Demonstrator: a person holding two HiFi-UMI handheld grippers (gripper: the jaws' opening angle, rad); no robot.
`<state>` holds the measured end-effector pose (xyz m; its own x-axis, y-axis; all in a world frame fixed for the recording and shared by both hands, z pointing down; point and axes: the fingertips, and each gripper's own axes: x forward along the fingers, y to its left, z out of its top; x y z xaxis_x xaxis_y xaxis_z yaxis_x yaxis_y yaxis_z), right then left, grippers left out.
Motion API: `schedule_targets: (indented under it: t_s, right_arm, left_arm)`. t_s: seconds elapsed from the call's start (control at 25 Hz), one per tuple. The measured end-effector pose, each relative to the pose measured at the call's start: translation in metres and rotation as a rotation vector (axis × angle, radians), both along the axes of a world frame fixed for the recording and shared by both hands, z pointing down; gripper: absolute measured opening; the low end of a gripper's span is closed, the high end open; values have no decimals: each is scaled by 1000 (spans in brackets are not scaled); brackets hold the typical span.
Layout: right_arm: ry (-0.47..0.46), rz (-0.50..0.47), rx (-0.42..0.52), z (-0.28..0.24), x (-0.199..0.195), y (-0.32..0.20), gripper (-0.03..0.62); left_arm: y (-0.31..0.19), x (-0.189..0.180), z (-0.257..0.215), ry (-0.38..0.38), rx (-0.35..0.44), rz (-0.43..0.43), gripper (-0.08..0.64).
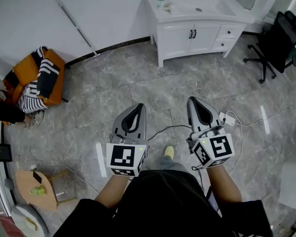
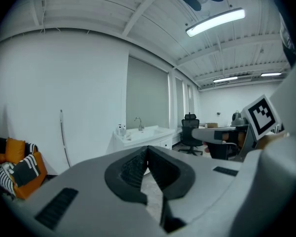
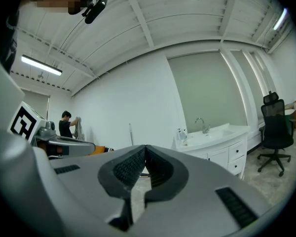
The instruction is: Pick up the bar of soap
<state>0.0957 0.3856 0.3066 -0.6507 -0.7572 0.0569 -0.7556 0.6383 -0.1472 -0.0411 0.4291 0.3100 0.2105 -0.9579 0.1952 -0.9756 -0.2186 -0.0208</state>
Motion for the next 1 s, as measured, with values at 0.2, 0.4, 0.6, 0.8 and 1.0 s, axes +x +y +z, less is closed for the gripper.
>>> schedule_targets:
  t_s: [0.2,0.4,0.6,0.8,1.0]
  right_arm:
    - [-18,-8,-6,5,6,-29,5]
    - [-20,-15,-14,7,17,-44,5]
    - [-28,-4,-28,11,22,-53,5]
    - [-21,13,-55,21,22,-66,5]
    - [-20,36,-61,22,21,-88,5]
  left_arm:
    - [-25,1,1,-15,-4,-20,9]
    - [-35,5,4,-24,-17,-41,9]
    - [-45,7,8,-16,-30,-28,9]
    - [-62,12,16,1,-48,5,9]
    - [-88,13,19,19,-49,43,9]
